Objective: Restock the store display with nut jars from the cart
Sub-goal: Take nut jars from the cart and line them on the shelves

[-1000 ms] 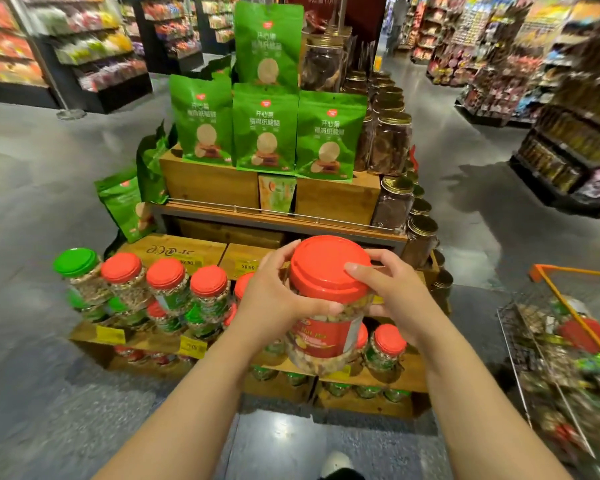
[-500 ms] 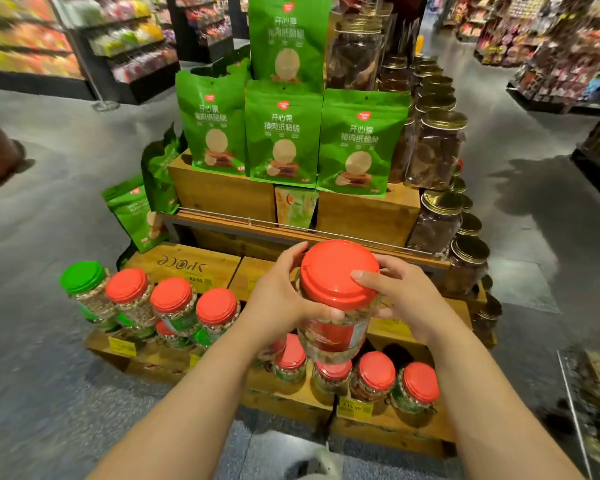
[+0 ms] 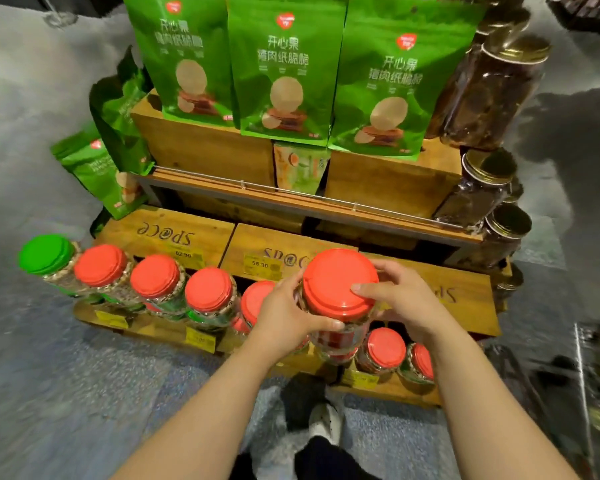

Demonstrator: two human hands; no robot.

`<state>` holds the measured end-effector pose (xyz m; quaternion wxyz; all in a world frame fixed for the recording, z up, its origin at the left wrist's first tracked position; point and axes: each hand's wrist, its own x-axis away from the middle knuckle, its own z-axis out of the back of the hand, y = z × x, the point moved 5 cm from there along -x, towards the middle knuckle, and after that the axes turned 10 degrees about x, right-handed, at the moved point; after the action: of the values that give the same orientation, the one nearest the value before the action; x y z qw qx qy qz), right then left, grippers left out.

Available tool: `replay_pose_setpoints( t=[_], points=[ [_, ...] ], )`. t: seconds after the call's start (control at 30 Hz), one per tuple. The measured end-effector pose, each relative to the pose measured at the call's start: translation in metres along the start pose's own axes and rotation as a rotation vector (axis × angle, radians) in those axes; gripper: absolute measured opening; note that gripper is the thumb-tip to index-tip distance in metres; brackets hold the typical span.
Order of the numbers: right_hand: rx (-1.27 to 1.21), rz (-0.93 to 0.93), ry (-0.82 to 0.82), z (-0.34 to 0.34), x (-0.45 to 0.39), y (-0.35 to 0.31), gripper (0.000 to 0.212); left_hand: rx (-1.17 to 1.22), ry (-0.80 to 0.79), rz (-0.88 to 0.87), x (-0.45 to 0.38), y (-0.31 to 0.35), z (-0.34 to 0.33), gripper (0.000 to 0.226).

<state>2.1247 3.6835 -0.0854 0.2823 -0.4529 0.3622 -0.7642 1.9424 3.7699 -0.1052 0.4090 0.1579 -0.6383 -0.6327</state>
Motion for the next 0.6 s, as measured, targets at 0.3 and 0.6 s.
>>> replay_pose_setpoints(
  t=[0.3,0.6],
  points=[
    [-0.161,-0.198,-0.008,-0.035,-0.035,0.085,0.065,0.021,-0.081,0.118,-0.036,-0.094,-0.011,0.103],
    [-0.184,-0.26,-0.002,-0.06,-0.081,0.152,0.067,0.144,-0.067,0.239,-0.055,-0.159,-0.028,0.096]
  ],
)
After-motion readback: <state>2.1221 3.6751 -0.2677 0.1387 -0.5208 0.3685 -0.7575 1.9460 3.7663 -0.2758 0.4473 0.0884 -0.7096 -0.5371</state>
